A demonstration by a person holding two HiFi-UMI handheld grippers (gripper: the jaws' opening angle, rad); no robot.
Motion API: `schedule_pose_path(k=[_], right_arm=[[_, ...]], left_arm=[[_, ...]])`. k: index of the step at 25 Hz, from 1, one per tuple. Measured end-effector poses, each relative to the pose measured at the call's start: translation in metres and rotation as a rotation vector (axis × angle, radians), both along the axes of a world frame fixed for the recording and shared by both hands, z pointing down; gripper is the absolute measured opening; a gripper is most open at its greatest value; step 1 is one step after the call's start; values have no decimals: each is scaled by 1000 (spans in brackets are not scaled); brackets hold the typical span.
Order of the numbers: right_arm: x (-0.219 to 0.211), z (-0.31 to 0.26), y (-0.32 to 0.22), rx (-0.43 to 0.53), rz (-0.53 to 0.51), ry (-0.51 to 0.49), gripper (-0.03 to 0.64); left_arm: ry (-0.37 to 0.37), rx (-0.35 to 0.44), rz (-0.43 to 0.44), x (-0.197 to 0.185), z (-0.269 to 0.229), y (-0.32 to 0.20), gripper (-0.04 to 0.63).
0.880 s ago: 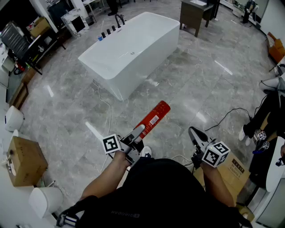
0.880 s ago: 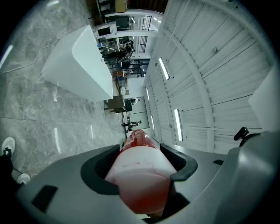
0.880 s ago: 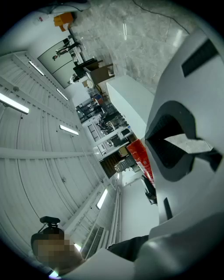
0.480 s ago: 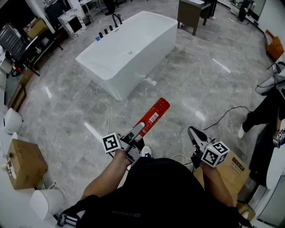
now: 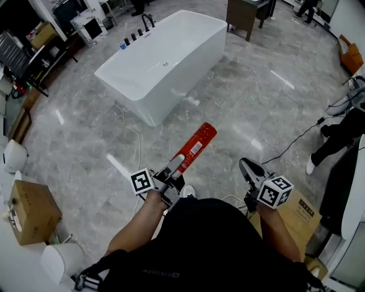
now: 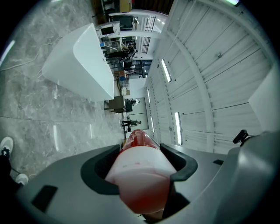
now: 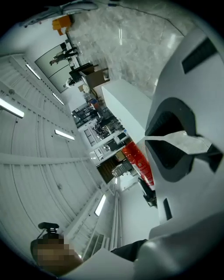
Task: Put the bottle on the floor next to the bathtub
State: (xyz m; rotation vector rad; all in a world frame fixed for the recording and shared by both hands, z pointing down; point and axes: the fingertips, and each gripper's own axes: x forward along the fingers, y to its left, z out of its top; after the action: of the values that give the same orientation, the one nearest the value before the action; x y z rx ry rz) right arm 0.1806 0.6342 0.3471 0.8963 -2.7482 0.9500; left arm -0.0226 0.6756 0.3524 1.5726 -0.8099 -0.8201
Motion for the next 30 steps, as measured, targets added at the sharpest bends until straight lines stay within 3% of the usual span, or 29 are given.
schedule_pose_path(k=[3,18,30], right_arm=[[-8,10,-4,-20,12,42,40],[-54,11,-39,-35,113,31,40],[-61,18,-54,-61,125,66,40]], left_arm=[[-2,-5,-3,-13,2,-2,301],[10,-10,40,-83,10,-44,301],[22,-59,69,-90,28,-57,301]])
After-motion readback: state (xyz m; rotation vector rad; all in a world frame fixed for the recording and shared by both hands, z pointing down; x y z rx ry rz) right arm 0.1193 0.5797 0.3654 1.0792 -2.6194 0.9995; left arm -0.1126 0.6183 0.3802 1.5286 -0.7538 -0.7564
